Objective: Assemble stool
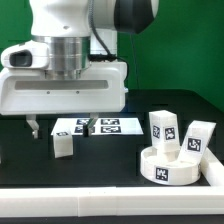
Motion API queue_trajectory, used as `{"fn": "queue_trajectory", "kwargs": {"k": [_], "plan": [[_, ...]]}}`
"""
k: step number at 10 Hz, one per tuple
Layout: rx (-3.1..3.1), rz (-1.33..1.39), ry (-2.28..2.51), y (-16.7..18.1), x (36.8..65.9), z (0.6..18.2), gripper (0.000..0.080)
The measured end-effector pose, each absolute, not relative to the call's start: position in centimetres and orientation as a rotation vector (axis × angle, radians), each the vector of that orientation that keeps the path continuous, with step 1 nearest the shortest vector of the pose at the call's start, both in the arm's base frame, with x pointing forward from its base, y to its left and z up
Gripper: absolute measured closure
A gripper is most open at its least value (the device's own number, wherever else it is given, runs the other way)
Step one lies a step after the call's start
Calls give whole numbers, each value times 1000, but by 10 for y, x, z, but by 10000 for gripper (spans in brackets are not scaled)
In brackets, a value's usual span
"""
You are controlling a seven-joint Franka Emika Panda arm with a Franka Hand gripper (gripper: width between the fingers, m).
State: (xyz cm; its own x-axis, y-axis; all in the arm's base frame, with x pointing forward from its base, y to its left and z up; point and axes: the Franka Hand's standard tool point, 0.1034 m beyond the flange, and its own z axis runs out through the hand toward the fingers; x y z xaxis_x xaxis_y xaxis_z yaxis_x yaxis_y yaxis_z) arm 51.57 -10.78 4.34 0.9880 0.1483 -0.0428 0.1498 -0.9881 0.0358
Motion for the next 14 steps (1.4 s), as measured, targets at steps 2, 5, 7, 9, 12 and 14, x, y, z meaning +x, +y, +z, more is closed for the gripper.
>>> {"fn": "queue_trajectory", "kwargs": {"k": [2,5,7,9,12,14], "plan": [[3108,-123,201,-105,513,42,151],[3118,-339,179,-98,508,41,151],[3053,-528,172,-101,507,38,151],[2996,-696,174,-101,501,34,151],[2933,-977,158,-97,497,32,151],[2887,-1117,157,-96,491,26,151]]}}
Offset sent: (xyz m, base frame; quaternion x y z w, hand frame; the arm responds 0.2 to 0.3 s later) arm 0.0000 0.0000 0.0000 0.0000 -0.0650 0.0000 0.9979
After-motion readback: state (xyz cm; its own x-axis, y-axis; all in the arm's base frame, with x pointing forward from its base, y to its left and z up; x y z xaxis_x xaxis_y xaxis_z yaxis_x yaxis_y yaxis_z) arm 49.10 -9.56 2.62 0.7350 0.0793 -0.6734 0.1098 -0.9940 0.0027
